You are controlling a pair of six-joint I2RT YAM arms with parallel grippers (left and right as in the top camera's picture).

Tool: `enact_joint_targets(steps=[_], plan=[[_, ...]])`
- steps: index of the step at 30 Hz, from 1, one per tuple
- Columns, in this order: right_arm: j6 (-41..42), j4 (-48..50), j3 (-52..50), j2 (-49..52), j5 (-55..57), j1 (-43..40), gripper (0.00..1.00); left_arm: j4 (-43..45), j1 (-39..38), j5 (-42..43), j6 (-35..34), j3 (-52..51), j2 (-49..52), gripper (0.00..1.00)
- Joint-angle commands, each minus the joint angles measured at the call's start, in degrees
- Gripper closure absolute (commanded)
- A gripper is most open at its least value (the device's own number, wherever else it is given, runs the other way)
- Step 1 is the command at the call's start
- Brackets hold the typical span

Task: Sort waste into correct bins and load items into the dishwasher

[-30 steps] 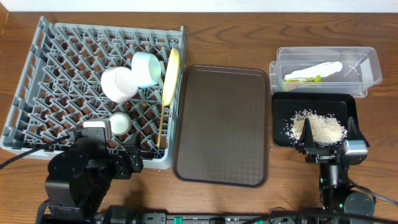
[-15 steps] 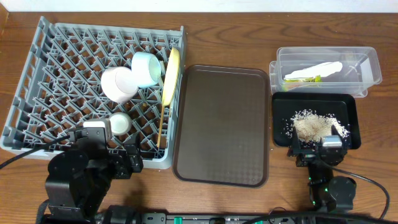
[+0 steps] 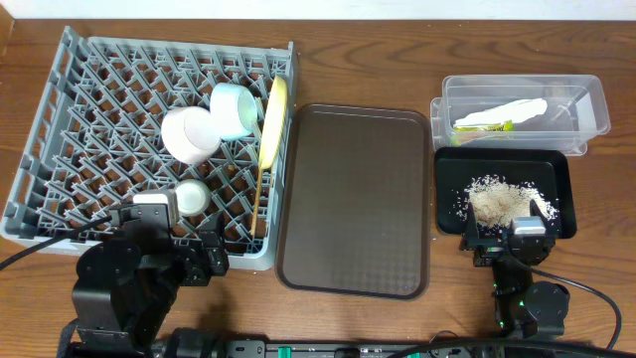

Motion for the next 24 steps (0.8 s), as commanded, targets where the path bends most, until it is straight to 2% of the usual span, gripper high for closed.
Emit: enact_joint_targets(steps=[1, 20, 24], plan=[[-0.7, -0.3, 0.0, -0.5, 0.4, 0.3, 0.01, -0.1, 0.2, 0.4, 0.3, -0.1, 0.0, 0.07], [-0.7, -0.3, 0.0, -0.5, 0.4, 0.3, 0.01, -0.9, 0.3, 0.4, 0.4, -0.4, -0.5, 0.07], [-0.7, -0.3, 0.0, -0.5, 0.4, 0.3, 0.01, -0.3, 1.4, -0.7, 1.2, -4.3, -3.8, 0.07]])
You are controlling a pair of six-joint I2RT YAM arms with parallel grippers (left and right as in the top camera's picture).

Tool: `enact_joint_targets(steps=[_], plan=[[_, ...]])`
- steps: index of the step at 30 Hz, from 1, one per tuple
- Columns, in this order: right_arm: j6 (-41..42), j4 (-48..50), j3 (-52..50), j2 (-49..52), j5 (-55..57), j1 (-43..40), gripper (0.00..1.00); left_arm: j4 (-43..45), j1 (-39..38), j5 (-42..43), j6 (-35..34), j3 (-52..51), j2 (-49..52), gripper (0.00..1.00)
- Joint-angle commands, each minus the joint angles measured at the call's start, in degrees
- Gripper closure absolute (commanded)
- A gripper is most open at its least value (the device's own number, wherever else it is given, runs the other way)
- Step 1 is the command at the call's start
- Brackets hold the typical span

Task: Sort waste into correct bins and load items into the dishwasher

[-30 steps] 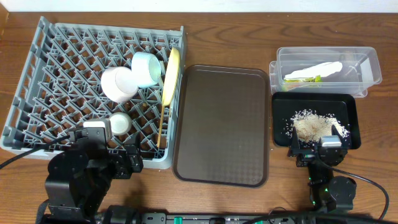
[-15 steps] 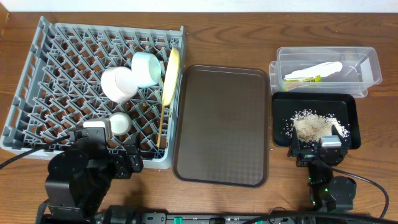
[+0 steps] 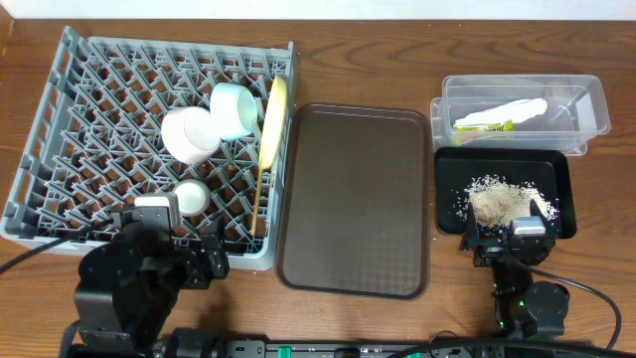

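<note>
The grey dish rack (image 3: 60, 129) at the left holds a white bowl (image 3: 189, 134), a light blue cup (image 3: 235, 107), a small white cup (image 3: 192, 197) and a yellow plate (image 3: 271, 124) standing on edge. The brown tray (image 3: 356, 199) in the middle is bare. A clear bin (image 3: 586, 104) at the back right holds a white and green wrapper (image 3: 500, 115). In front of it, a black bin (image 3: 556, 169) holds pale food crumbs (image 3: 500, 202). My left gripper (image 3: 211, 265) is low at the rack's front edge. My right gripper (image 3: 489, 245) sits at the black bin's front edge. Neither gripper's jaws are clear in the overhead view.
The wooden table (image 3: 397, 60) runs to a white wall at the back. Both arm bases and their cables fill the front edge, left and right.
The left arm has shifted slightly to the right at the rack's front edge. The right arm and all the objects are where they were.
</note>
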Motion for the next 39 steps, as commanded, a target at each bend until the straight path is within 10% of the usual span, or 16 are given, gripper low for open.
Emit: enact_joint_targets(steps=[1, 22, 39], plan=[[-0.5, -0.3, 0.0, -0.5, 0.4, 0.3, 0.01, 1.5, 2.0, -0.6, 1.2, -5.3, -4.2, 0.07], [-0.5, -0.3, 0.0, -0.5, 0.4, 0.3, 0.01, 63.4, 5.4, -0.6, 0.8, -56.2, -28.3, 0.07], [-0.5, -0.3, 0.0, -0.5, 0.4, 0.3, 0.01, 51.5, 5.4, -0.8, 3.3, -56.3, -30.1, 0.07]])
